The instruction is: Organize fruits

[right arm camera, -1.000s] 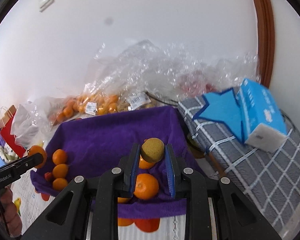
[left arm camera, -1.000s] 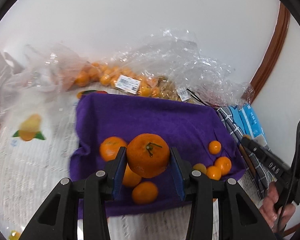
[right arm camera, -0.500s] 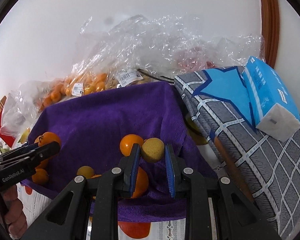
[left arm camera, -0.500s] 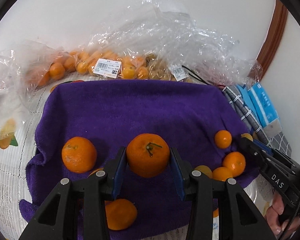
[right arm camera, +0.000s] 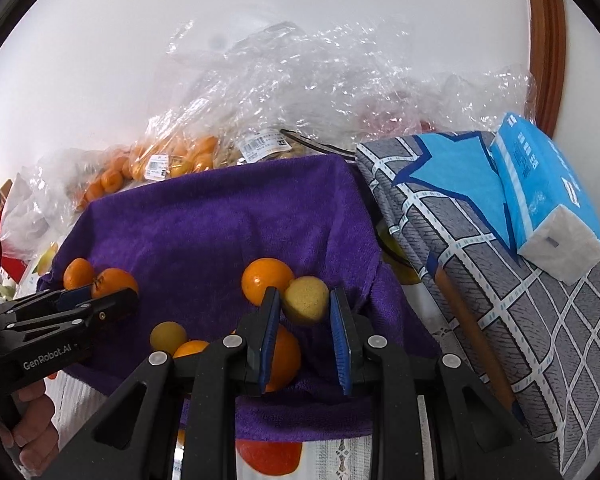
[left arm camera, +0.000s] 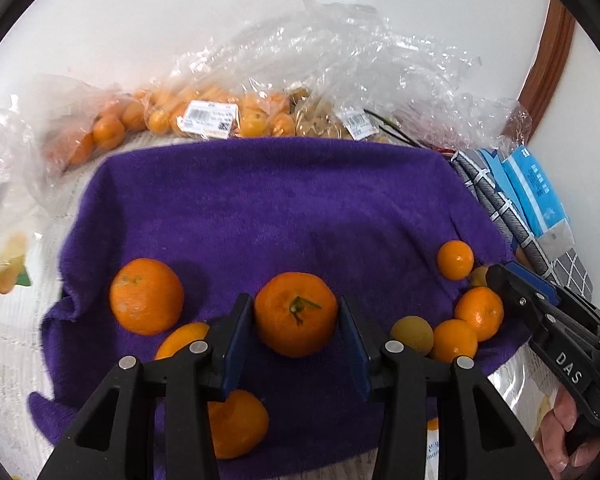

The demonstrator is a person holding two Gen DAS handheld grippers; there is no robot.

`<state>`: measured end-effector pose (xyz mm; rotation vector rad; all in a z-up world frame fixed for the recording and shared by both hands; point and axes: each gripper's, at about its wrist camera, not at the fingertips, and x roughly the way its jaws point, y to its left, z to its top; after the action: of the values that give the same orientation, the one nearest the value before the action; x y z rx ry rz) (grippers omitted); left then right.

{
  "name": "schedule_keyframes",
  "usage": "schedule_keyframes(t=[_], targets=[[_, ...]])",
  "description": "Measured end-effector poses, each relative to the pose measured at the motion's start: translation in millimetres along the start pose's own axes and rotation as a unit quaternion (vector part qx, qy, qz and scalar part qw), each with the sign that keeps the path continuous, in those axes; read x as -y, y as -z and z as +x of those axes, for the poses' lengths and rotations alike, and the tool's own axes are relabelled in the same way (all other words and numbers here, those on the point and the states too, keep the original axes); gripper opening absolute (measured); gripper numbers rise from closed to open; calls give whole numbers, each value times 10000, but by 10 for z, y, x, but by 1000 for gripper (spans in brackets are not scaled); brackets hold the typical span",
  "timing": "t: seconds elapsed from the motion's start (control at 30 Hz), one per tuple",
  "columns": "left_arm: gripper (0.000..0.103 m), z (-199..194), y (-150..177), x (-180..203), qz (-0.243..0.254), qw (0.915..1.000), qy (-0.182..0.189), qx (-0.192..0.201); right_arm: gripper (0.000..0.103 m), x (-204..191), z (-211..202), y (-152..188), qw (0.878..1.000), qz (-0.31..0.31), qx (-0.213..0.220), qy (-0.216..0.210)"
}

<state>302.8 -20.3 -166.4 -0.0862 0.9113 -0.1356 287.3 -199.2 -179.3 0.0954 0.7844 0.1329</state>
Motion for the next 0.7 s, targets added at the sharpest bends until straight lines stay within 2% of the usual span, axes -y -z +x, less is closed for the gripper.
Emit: schedule_keyframes(t=[0.03,0.1,0.27,0.33,0.4,0.5,0.63,0.7], targets=[[46,-83,6,3,11,10000,11,54,35,-14,-63,3,10000,6,76,-23],[50,-238,20,-2,36,9999,13,167,39,-37,-170,6,9998,7,175,-25],[55,-687,143,-70,-15,9990,-52,439,41,-161,-623,39,9995,-27,293,115],[58,-867,215,-97,-63,9985,-46,537,50,-208,-882,80,9990,-52,403,188],[68,-1067,301,-106,-91,9979,-87,639,52,-233,-1106,129,9983,-56,532,226],[74,-1376,464,-102,-130,9962,-181,843,60,-266,-1435,208,9979,-15,601,251],[80,-1641,627,-97,-168,9943,-257,1018,61,-282,-1741,342,9985,74,521,169],[82,-1729,693,-91,-189,9937,-282,1067,61,-292,-1850,423,9981,115,544,263]])
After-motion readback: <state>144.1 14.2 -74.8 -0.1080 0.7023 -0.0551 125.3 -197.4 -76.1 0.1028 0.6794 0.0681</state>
